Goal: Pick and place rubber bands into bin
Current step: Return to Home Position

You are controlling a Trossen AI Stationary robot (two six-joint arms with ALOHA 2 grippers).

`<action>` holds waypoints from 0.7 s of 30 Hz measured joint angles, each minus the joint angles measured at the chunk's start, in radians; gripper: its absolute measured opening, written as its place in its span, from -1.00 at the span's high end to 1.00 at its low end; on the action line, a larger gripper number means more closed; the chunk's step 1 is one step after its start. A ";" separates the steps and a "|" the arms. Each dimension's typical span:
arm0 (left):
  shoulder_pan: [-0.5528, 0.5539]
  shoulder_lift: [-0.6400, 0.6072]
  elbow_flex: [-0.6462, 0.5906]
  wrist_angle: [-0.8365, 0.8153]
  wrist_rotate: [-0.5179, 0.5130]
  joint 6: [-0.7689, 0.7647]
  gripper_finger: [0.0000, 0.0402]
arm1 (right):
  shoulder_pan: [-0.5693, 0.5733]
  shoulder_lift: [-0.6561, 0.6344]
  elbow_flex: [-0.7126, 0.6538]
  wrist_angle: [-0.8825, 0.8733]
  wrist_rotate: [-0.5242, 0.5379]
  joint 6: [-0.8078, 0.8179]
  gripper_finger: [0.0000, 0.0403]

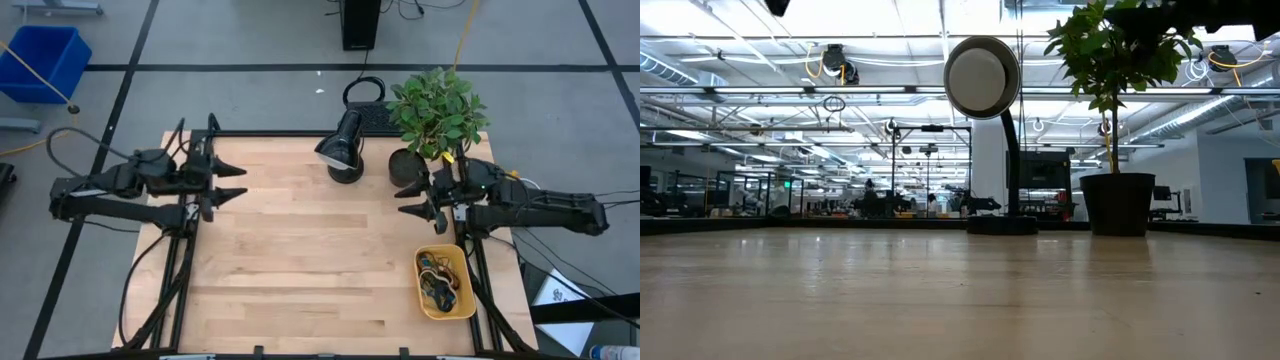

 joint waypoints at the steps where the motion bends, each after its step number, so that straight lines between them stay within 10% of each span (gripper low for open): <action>1: 0.000 -0.022 -0.029 0.016 -0.005 -0.001 -0.20 | 0.000 -0.014 -0.007 0.011 0.000 -0.001 0.12; 21: -0.001 -0.517 -0.570 0.268 0.016 -0.126 -0.20 | 0.001 -0.212 -0.247 0.189 0.000 0.114 0.14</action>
